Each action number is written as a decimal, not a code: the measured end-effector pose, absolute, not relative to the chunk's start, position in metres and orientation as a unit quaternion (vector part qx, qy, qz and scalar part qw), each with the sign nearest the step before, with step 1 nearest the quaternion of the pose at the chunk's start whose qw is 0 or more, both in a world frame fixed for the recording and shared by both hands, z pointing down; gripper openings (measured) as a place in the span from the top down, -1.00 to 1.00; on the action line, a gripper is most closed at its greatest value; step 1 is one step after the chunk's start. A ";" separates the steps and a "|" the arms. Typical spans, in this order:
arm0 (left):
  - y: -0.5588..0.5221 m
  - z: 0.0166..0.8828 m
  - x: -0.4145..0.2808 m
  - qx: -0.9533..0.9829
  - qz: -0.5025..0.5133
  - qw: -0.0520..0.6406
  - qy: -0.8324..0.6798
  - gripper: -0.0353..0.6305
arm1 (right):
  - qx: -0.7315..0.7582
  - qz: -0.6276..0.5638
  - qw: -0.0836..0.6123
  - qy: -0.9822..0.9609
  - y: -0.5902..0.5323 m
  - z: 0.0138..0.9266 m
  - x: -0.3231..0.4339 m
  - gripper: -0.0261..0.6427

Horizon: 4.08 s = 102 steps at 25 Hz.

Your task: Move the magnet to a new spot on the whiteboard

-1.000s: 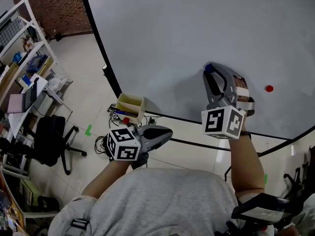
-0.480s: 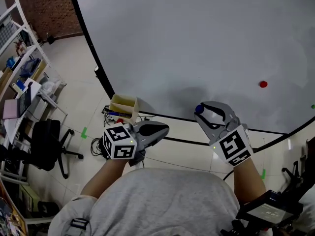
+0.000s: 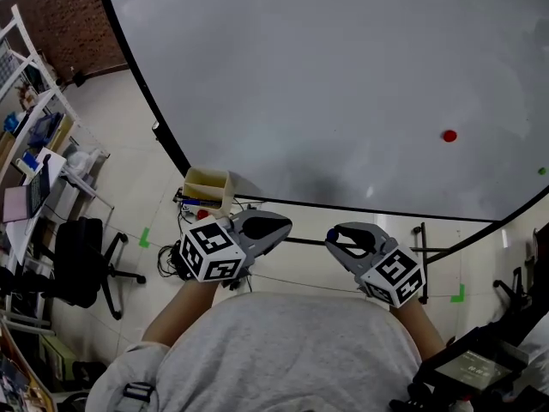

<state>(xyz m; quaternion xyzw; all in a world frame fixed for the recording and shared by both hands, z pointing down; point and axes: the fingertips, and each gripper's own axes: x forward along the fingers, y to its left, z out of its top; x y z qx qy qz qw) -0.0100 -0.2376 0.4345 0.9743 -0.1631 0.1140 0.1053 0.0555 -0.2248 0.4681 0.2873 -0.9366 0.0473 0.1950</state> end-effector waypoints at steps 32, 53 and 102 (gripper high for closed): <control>-0.237 0.434 0.000 0.975 0.097 0.128 -0.152 0.94 | 0.281 0.043 0.185 -0.941 -0.224 0.464 0.051 0.54; -0.223 0.448 0.007 0.977 0.095 0.123 -0.144 0.94 | 0.283 -0.060 0.229 -0.930 -0.227 0.454 0.041 0.54; -0.239 0.455 -0.010 0.976 0.094 0.144 -0.131 0.94 | 0.496 -0.398 0.281 -0.719 -0.342 0.305 0.065 0.28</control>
